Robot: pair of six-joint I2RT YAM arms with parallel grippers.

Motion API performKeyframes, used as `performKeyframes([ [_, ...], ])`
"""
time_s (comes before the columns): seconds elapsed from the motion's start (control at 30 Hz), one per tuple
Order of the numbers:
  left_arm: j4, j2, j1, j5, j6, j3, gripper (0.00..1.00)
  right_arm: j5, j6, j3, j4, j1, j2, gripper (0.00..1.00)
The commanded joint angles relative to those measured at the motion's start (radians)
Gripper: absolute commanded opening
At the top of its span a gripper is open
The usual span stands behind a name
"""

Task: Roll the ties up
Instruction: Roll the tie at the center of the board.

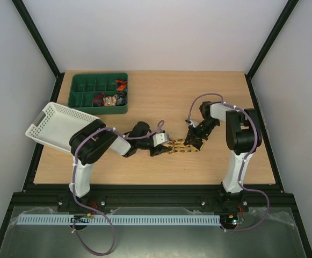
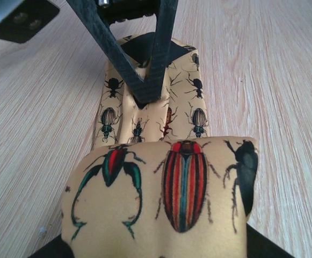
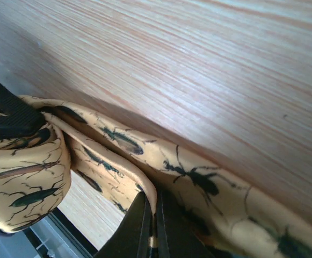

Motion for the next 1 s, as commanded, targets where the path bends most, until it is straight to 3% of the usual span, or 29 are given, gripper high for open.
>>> performKeyframes([
  [0.0, -0.101, 0.002, 0.054, -0.001, -0.062, -0.03, 0.19, 0.184, -0.006, -0.019, 0.001, -0.023, 0.031, 0.01],
  [0.3, -0.068, -0.115, 0.102, 0.016, -0.177, -0.023, 0.19, 0.322, -0.08, -0.108, 0.043, -0.022, 0.006, 0.01],
  [0.5, -0.099, -0.145, 0.13, -0.028, -0.158, -0.046, 0.19, 0.345, -0.087, -0.132, 0.063, -0.023, -0.003, 0.01],
  [0.83, -0.3, -0.039, 0.084, -0.096, 0.086, -0.01, 0.19, 0.295, -0.102, -0.054, 0.053, -0.022, 0.039, 0.01],
  [0.97, -0.392, -0.006, 0.056, -0.13, 0.162, 0.011, 0.19, 0.261, -0.123, -0.003, 0.001, -0.022, 0.034, 0.1],
])
